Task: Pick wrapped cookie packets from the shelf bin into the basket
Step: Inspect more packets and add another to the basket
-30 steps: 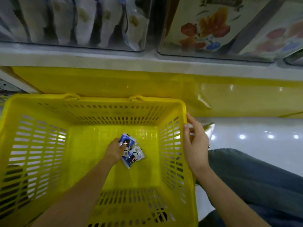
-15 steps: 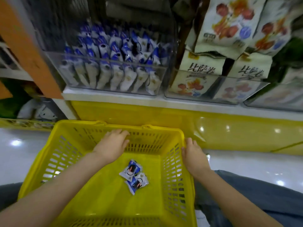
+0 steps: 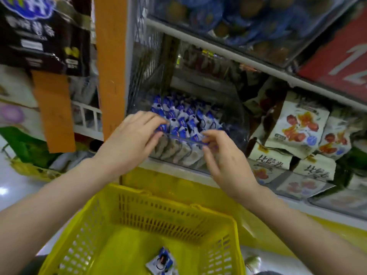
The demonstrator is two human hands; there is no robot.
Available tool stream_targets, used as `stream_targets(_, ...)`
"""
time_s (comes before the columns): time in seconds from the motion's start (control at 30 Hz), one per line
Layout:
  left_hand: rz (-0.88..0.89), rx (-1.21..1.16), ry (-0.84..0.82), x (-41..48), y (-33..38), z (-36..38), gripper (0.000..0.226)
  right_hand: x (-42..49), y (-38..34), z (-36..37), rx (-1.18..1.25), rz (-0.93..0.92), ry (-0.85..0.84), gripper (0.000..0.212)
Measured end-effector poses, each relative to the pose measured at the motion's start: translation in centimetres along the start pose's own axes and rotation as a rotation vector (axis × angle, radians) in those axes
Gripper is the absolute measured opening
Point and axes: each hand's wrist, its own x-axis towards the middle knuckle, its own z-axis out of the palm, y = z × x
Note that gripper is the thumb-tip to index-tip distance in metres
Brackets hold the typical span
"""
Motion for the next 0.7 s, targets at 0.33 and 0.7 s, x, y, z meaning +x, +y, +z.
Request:
stream_targets(0.33, 0.037, 0.091, -0.072, 0.8, -2.2, 1.5, 0.028, 17.1, 4.2, 7.0, -0.013, 0.166, -0.052, 0.026)
stream_targets(0.7, 0.123, 0.081, 0.059, 0.9, -2.9, 2.5, 0.022, 25.1, 7.1, 12.0, -0.003, 0.449, -0.294, 0.029)
